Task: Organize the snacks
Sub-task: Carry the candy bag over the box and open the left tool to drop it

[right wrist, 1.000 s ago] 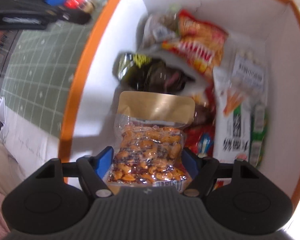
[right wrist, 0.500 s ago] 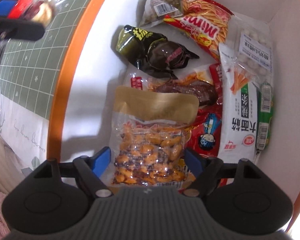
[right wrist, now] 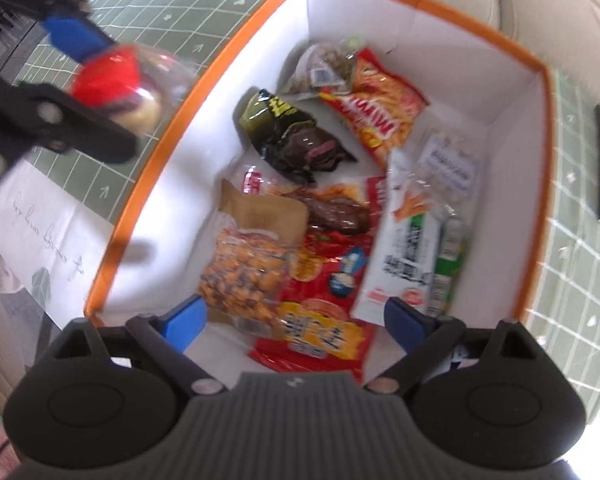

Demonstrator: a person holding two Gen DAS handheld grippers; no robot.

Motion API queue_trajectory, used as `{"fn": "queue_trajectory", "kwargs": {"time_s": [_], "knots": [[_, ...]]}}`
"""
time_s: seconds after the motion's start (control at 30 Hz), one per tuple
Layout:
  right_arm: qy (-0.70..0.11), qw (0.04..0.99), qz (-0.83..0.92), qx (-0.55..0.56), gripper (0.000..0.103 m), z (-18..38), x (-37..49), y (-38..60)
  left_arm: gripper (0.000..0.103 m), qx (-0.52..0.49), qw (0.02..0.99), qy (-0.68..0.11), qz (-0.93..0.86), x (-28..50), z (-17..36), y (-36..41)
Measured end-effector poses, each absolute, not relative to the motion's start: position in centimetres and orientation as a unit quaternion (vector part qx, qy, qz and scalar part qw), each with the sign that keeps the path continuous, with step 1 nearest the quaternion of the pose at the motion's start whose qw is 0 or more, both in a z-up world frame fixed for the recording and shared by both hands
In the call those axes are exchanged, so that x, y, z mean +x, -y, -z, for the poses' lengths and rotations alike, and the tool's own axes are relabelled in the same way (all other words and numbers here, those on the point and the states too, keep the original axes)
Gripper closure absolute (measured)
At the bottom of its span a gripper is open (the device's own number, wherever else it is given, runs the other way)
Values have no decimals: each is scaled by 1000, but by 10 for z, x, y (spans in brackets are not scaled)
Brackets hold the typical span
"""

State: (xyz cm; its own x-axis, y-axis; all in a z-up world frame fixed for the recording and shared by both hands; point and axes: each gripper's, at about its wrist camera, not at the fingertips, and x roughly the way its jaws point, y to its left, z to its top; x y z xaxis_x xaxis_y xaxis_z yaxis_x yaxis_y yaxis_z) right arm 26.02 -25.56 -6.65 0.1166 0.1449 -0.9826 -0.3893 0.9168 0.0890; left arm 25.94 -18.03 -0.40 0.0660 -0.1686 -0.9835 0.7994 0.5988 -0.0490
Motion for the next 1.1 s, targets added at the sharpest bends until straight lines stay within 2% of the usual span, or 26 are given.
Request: {"fn": "queue_trajectory", "kwargs": {"time_s": [0.33,0.5,0.8,0.87,1.1], "knots": [[-622,758,-183,-69,12,55,252,307,62,285,643,-597,385,256,48,242],[-614,760,-201,-72,15,67,249,307,62,296,641,-610,359,264,82,249],[-620,754,-203,-76,17,81,257,298,61,289,671,-605,317,286,111,253],[-623,752,-200,-79,17,82,259,296,60,295,670,-604,315,285,114,253],[-631,747,-191,-86,17,84,261,291,44,283,675,-601,321,288,108,242]]}}
